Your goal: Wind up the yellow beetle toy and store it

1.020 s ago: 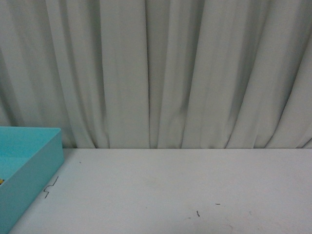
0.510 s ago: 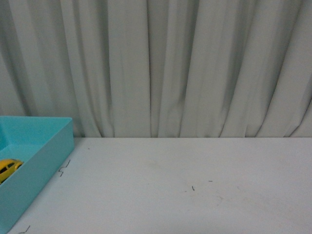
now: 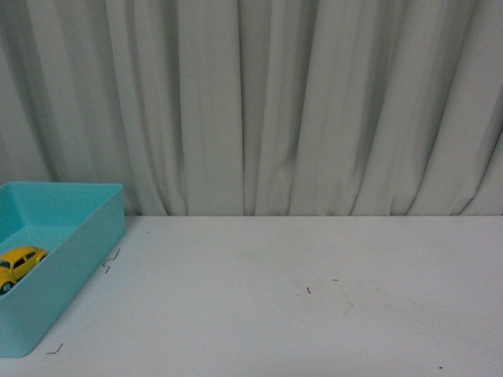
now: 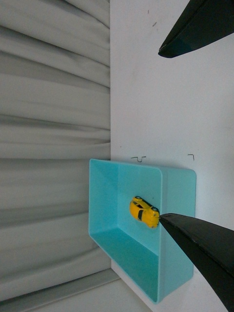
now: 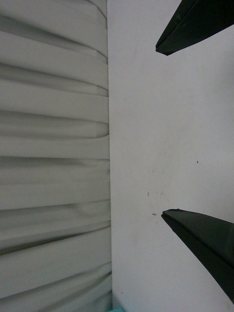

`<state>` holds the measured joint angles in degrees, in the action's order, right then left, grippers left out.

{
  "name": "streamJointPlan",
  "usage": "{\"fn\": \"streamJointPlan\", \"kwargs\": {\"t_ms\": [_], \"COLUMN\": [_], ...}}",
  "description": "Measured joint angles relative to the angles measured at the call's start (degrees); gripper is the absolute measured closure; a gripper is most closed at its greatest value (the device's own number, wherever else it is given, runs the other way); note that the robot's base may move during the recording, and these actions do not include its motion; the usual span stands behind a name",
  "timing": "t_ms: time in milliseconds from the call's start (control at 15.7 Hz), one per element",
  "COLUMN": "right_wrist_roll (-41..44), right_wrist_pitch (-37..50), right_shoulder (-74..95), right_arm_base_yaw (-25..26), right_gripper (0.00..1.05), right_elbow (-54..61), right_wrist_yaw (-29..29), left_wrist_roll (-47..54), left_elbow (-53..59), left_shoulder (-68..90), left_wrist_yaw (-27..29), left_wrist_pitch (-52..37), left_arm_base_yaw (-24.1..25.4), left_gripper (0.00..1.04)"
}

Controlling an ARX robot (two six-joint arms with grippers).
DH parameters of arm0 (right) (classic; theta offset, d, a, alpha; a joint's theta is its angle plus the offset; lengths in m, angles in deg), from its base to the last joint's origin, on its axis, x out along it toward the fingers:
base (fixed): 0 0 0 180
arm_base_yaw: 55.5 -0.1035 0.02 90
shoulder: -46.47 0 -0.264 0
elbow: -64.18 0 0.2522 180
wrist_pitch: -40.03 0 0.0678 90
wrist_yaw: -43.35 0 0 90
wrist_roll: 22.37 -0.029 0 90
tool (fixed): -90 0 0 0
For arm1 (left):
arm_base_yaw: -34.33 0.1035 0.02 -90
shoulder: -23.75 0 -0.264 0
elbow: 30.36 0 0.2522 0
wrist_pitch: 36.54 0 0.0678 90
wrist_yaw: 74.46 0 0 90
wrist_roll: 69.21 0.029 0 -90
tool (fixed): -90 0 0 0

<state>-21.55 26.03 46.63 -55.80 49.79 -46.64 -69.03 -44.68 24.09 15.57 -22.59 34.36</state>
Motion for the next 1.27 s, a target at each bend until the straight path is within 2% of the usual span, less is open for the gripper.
{"fn": "streamJointPlan", "kwargs": {"t_ms": [1275], "right_wrist_roll": [0.0], "right_wrist_pitch": [0.0], "right_shoulder": [0.0], "right_arm_base_yaw": [0.0], "right_gripper": [0.07], "right_elbow": [0.0], "right_wrist_yaw": [0.0], "left_wrist_roll": [0.0], "left_elbow": [0.0], "left_shoulder": [0.0], "left_wrist_yaw": [0.0], "left_wrist_pitch": [0.0], "left_arm_base_yaw": [0.0], "left_gripper": [0.07]}}
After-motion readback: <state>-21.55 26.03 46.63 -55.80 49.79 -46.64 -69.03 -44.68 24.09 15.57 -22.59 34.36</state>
